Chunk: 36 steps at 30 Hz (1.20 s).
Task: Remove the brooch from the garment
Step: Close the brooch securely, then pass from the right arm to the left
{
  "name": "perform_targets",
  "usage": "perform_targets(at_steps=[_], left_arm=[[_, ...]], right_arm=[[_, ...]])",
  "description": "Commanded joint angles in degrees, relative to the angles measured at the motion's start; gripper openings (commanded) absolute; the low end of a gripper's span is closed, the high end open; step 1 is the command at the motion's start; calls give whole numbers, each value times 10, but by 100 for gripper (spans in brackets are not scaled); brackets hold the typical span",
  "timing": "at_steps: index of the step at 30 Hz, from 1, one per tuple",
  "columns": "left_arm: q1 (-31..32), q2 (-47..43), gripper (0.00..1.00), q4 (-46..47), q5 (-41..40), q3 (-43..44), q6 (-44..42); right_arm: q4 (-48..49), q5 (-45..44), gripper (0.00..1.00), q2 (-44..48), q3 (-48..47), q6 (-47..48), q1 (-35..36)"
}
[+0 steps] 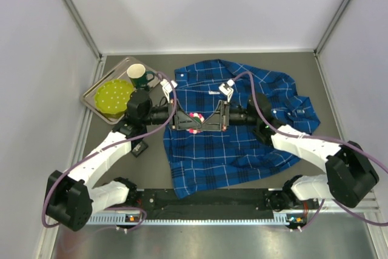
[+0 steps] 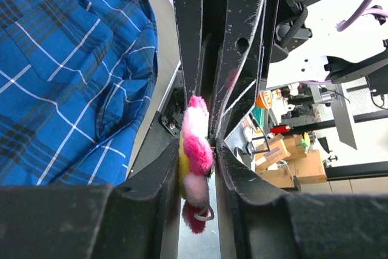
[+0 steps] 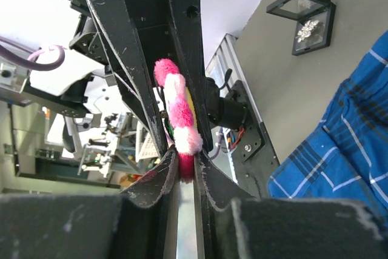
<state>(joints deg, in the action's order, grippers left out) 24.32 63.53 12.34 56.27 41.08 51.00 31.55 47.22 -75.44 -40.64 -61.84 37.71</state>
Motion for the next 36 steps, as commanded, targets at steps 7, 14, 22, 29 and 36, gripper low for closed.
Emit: perform_targets(at_steps=[7,14,22,29,36], left_arm=[[-8,-9,0,-9,16,32,-22],[-9,-2,0,4,21,32,-3],[-9,0,0,12,33,31,3],[-9,0,0,29,41,24,15],[-8,-1,0,39,49,22,17]], right_arm=[[-178,-11,25,78,-37,117,-50],[-154,16,27,79,-33,115,-52],[-91,24,43,63,-40,87,-50],[-30,28,41,23,-52,57,-27],[0,24,13,-3,-58,45,-14]])
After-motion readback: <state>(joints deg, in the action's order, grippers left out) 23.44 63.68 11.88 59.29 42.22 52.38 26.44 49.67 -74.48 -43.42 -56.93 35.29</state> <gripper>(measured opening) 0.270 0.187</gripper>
